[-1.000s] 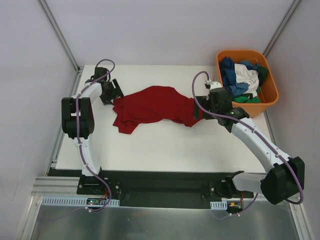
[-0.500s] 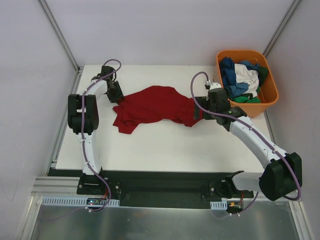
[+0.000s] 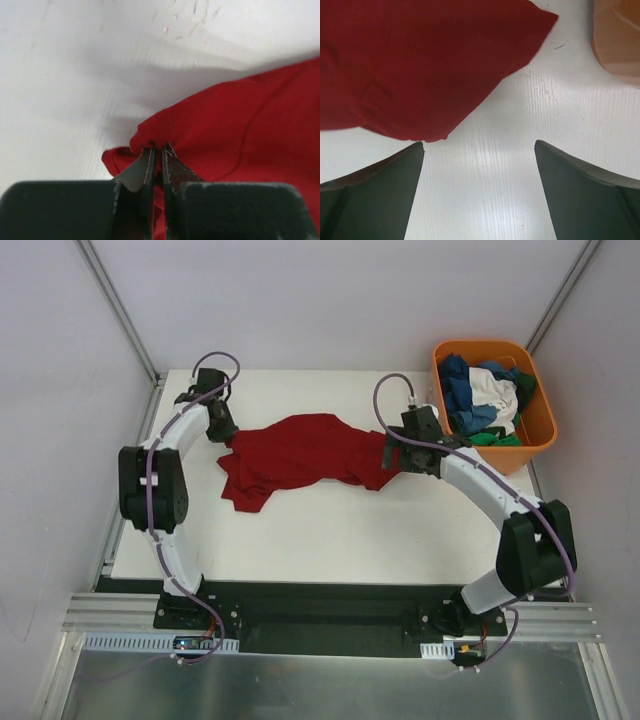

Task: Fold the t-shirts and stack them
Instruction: Move the tshirt to the center of the board

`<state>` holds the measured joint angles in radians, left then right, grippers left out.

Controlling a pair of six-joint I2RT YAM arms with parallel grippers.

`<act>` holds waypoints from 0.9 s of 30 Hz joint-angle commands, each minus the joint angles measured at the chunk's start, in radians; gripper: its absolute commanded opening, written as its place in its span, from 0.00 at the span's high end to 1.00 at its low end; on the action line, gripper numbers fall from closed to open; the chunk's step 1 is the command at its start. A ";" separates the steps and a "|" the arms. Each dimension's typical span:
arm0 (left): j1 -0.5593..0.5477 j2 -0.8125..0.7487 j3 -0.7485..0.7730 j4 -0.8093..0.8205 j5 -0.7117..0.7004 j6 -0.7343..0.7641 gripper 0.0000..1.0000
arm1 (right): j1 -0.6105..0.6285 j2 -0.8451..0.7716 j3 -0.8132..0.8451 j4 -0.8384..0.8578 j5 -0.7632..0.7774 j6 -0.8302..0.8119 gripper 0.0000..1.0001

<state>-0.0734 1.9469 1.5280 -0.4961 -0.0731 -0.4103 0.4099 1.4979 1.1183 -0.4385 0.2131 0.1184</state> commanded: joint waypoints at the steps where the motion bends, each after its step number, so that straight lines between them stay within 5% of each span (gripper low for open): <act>1: -0.012 -0.212 -0.109 0.013 -0.106 -0.005 1.00 | -0.003 0.106 0.164 -0.055 0.104 0.122 0.03; 13: -0.012 -0.279 -0.229 0.045 -0.091 -0.005 1.00 | -0.023 0.502 0.497 -0.124 0.137 0.194 0.06; 22: -0.012 -0.286 -0.236 0.070 -0.067 -0.002 1.00 | -0.036 0.590 0.472 -0.134 0.111 0.217 0.14; 25: -0.012 -0.287 -0.221 0.076 -0.063 0.001 1.00 | -0.033 0.594 0.466 -0.071 0.111 0.201 0.36; 26: -0.012 -0.287 -0.213 0.076 -0.059 0.007 1.00 | -0.034 0.591 0.468 -0.039 0.103 0.193 0.58; 27: -0.012 -0.292 -0.207 0.083 -0.060 0.007 1.00 | -0.034 0.584 0.463 -0.019 0.101 0.170 0.68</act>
<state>-0.0799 1.6836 1.2934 -0.4389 -0.1390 -0.4107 0.3771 2.0907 1.5761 -0.5350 0.3237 0.3069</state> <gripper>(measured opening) 0.023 0.507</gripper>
